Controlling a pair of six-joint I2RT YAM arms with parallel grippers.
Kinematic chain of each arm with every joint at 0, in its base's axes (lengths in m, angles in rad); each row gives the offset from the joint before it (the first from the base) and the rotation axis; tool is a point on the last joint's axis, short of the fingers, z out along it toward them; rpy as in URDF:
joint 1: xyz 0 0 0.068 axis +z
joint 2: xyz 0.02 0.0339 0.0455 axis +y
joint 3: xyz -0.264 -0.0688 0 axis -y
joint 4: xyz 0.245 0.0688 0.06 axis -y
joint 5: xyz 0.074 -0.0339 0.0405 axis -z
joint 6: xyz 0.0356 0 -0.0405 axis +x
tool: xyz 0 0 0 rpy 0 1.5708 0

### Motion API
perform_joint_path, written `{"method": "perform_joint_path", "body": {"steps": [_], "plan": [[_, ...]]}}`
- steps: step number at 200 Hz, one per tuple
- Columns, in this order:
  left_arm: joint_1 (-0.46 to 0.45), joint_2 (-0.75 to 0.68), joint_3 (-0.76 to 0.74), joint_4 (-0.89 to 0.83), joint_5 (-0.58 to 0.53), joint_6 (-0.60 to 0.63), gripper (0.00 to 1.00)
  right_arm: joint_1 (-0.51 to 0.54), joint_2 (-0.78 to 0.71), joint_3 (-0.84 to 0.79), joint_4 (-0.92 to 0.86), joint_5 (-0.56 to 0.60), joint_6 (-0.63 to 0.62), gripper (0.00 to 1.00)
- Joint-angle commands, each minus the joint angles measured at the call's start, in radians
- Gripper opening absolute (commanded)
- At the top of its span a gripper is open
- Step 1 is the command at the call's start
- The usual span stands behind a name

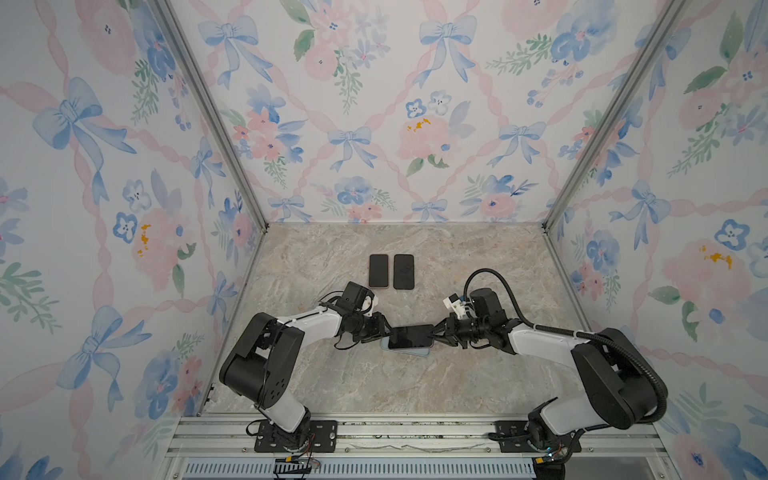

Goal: Put the phone into the phone case
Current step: 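Press the phone down into the pale blue case with both grippers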

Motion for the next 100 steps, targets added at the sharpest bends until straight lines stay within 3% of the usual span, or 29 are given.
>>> {"method": "perform_joint_path", "body": {"steps": [1,100], "plan": [[0.008,0.019,-0.012,0.022,0.022,-0.008,0.47,-0.003,0.03,0.014,0.03,-0.038,-0.006,0.0],[0.005,-0.009,-0.08,0.054,0.036,-0.029,0.46,0.012,0.118,0.008,0.12,-0.055,0.031,0.0]]}}
